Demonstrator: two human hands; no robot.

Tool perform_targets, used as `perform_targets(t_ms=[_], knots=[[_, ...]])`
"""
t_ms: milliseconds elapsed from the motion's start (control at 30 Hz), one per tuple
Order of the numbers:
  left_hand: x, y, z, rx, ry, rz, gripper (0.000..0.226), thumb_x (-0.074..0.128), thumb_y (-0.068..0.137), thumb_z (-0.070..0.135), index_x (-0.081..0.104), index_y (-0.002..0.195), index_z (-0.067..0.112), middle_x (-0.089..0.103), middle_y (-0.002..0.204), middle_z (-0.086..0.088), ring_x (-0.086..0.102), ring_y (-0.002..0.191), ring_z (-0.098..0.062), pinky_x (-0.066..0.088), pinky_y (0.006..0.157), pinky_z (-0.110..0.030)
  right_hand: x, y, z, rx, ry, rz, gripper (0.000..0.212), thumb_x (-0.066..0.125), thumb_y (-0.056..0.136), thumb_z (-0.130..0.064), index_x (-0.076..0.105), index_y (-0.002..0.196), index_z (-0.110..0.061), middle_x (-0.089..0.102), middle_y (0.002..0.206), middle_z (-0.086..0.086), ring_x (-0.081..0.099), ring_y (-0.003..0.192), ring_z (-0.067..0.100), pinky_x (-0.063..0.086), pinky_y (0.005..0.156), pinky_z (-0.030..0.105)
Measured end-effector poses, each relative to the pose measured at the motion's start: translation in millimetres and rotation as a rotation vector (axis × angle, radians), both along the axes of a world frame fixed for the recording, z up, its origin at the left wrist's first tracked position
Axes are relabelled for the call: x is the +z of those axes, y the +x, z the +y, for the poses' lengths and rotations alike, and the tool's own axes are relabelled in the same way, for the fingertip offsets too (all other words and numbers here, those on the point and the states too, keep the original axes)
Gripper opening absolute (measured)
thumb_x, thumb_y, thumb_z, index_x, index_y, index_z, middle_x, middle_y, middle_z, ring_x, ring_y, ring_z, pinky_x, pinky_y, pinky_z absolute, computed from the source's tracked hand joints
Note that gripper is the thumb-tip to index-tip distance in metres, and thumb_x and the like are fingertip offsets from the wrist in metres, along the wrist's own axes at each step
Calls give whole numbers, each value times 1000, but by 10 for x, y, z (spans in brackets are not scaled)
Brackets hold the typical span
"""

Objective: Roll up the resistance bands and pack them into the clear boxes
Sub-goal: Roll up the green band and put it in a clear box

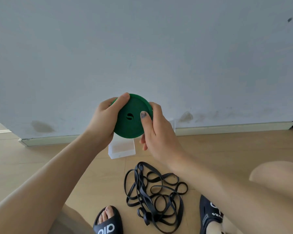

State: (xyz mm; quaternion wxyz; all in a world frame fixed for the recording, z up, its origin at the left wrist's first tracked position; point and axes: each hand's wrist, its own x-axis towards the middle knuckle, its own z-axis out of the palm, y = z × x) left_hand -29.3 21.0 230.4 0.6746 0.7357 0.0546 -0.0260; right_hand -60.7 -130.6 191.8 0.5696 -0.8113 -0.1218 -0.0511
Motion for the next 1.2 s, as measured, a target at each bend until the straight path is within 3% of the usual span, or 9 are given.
perform_targets(t_ms=[67,133,233,367,500,667,933,1067,1200], knots=[[29,-12,-93,14,-37,39,36,58,102,41,75,106,9,78,104,-12,75,92,-26,59,89,-42,-8,-2,8,-56,-7,13,36,32,110,-46,39,137,-23,63,105,-2,64,77,23,55,65,40],[44,-5,-149,45,-92,80,36,60,101,43,75,104,11,79,98,-10,75,88,-23,60,82,-39,70,31,-21,-92,25,45,41,33,110,-47,37,141,-20,65,102,4,66,62,22,55,53,39],[35,24,-194,85,-204,141,34,61,100,45,74,107,14,78,89,-3,74,81,-20,56,68,-32,233,117,-76,-127,35,66,29,37,110,-43,41,129,-20,65,92,6,63,47,20,48,41,30],[-70,157,-288,129,-306,236,32,65,97,44,73,110,16,77,98,-5,74,89,-23,59,88,-39,286,327,-143,-118,0,161,24,36,111,-38,43,117,-16,59,92,8,57,56,23,39,36,21],[-234,459,-453,93,-265,299,37,61,98,48,72,115,16,77,110,-8,74,100,-25,58,94,-40,145,665,-367,-98,-74,258,25,35,110,-39,41,109,-15,57,86,10,54,43,18,38,37,24],[-668,894,-543,-123,-4,351,48,52,99,57,62,129,21,72,121,-4,74,104,-20,63,87,-37,-216,1236,-735,-72,-217,375,27,35,110,-39,44,105,-13,58,71,9,51,35,14,41,44,28],[-1805,1662,-745,-520,629,349,81,67,85,67,31,145,27,57,130,2,61,114,-21,51,100,-42,-1620,2043,-1090,-159,-164,652,29,36,110,-36,45,111,-9,56,79,12,48,35,18,34,35,22],[-2631,1904,-815,-549,794,338,89,67,83,67,29,151,23,56,131,1,62,108,-18,54,91,-38,-2503,2285,-1104,-216,-106,810,24,36,110,-34,44,111,-11,58,92,18,48,50,26,32,33,21],[-3259,2063,-794,-564,867,325,72,64,86,66,40,137,21,60,122,2,64,100,-15,57,88,-38,-3191,2435,-1037,-253,-61,906,21,36,109,-36,46,107,-18,60,97,17,49,48,26,33,33,20]])
